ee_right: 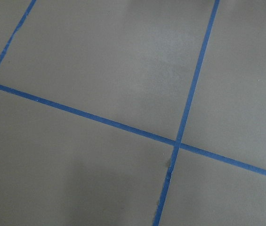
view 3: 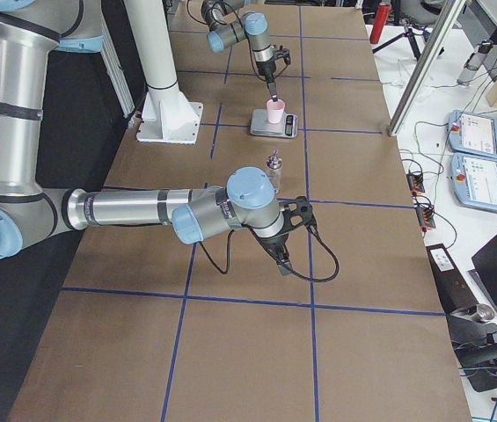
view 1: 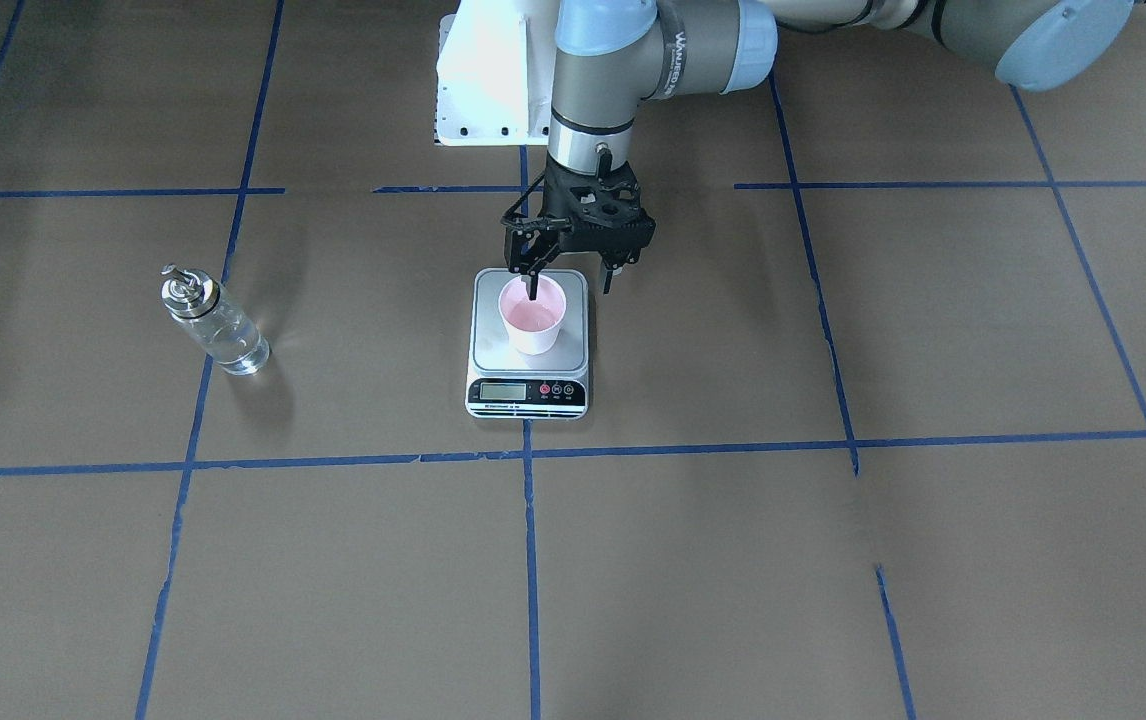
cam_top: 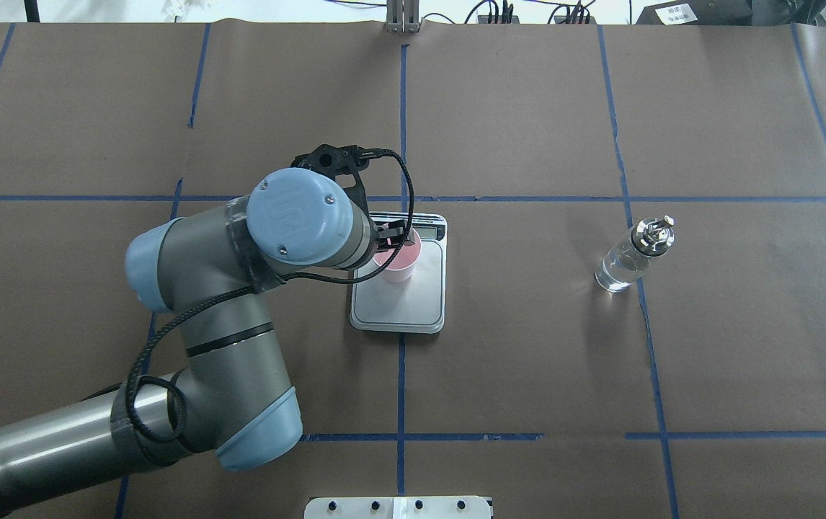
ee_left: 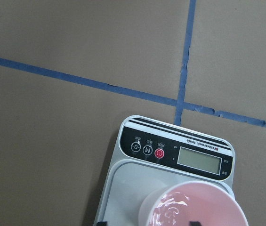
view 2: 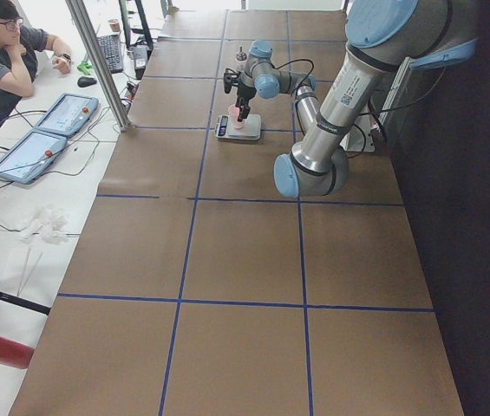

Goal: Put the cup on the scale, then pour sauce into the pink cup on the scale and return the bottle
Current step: 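Open the left gripper and withdraw it away from the cup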

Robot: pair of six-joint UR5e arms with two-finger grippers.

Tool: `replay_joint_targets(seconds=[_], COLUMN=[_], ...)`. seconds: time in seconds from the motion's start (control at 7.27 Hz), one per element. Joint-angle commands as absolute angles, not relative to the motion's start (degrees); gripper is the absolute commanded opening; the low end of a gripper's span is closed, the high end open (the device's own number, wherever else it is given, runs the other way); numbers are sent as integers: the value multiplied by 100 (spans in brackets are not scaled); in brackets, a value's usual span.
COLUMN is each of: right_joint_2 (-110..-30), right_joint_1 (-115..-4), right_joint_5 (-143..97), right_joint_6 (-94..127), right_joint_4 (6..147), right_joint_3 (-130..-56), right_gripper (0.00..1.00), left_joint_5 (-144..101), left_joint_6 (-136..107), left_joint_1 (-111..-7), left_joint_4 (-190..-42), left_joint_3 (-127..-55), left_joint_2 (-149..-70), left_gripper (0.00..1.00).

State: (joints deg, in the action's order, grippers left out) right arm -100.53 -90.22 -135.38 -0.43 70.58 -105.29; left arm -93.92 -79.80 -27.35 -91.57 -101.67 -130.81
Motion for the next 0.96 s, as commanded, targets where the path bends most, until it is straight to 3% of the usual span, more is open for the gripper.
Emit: replay_joint_targets(seconds=[0.0, 0.28, 0.55, 0.83], right_joint_2=[-10046, -10002, -9976, -9845], right_joint_1=[-9018, -8904, -8065, -7072], right_joint_5=[-13797, -14351, -14283, -13706], right_joint_6=[17, 1067, 3091, 4791], right_joint_4=[7066, 7049, 6953, 6522], right_joint_3=[-10521, -10869, -11921, -12574], right_gripper=[100, 100, 100, 100], left_joint_5=[-9448, -10288, -11070, -12002], left_joint_6=[-6608, -4712, -1906, -253], left_joint_1=[-3082, -4203, -5888, -7515], left_joint_4=[-9001, -8798, -8850, -8877], left_joint_3=[-11541, -12372, -12288, -11685], left_joint_2=[-12117, -10983, -10155, -9740], left_gripper=[100, 100, 100, 100])
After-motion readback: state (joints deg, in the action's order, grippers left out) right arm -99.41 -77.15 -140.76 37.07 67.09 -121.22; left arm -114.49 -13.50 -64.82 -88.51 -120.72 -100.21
